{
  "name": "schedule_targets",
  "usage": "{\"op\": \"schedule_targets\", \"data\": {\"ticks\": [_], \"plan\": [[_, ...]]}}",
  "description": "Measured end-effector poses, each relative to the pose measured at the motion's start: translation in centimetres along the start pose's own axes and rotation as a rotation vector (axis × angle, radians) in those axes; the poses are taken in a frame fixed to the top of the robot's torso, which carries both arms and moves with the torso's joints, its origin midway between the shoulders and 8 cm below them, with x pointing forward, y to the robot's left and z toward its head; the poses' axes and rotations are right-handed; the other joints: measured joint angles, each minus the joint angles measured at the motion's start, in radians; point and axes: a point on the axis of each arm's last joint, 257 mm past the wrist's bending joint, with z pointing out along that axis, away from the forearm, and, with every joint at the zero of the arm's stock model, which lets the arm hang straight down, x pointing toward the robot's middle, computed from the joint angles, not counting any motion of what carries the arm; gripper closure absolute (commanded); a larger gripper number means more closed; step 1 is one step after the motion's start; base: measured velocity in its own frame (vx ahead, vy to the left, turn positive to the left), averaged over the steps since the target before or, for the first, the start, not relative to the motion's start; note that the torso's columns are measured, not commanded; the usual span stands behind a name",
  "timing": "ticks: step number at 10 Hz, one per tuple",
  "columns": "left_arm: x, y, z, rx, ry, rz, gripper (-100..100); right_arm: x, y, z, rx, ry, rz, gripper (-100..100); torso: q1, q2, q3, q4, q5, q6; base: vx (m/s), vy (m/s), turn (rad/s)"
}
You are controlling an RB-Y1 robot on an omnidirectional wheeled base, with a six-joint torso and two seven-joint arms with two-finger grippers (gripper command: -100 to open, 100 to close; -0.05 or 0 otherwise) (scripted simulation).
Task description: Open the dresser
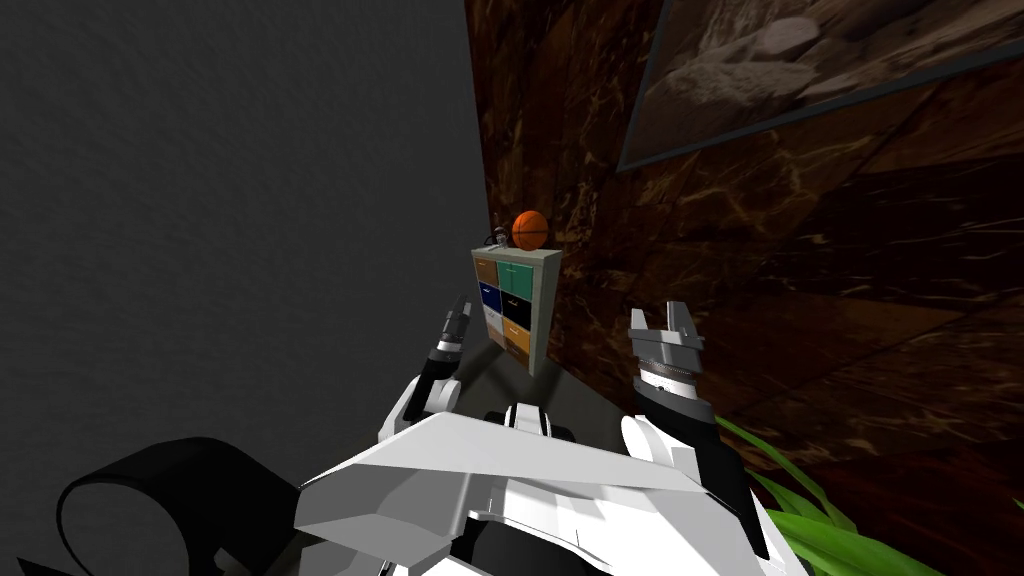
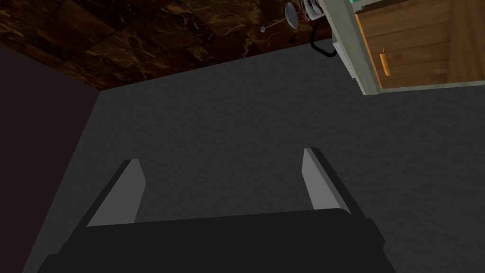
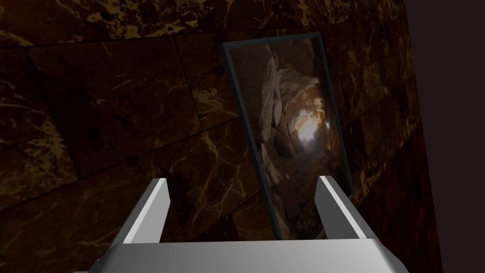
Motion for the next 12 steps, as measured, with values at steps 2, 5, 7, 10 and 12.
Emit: {"op": "schedule_targets", "data": {"ticks": [2, 5, 7, 10, 12], "plan": [[1.0, 1.9, -0.2, -0.032, 0.021, 0.003, -100, 0.0, 0.0, 0.0, 0.000, 0.000, 0.000, 0, 0.000, 0.002, 0.001, 0.001, 0.000, 0.000, 0.074, 0.018, -0.062], [2.6, 4.6, -0.6, -0.082, 0.046, 0.003, -100, 0.0, 0.0, 0.0, 0.000, 0.000, 0.000, 0, -0.001, 0.001, 0.000, 0.000, 0.000, 0.000, 0.065, 0.008, -0.064], [3.5, 5.8, -0.9, -0.109, 0.057, 0.000, -100, 0.0, 0.0, 0.0, 0.000, 0.000, 0.000, 0, 0.000, 0.000, 0.000, 0.000, 0.000, 0.000, 0.061, 0.014, -0.053], [5.1, 7.9, -1.3, -0.150, 0.075, -0.005, -100, 0.0, 0.0, 0.0, 0.000, 0.000, 0.000, 0, -0.001, 0.000, 0.000, 0.000, 0.000, 0.000, 0.061, 0.005, -0.060], [6.1, 9.2, -1.7, -0.175, 0.091, -0.007, -100, 0.0, 0.0, 0.0, 0.000, 0.000, 0.000, 0, 0.000, 0.001, 0.001, 0.000, 0.000, 0.000, 0.053, 0.018, -0.055]]}}
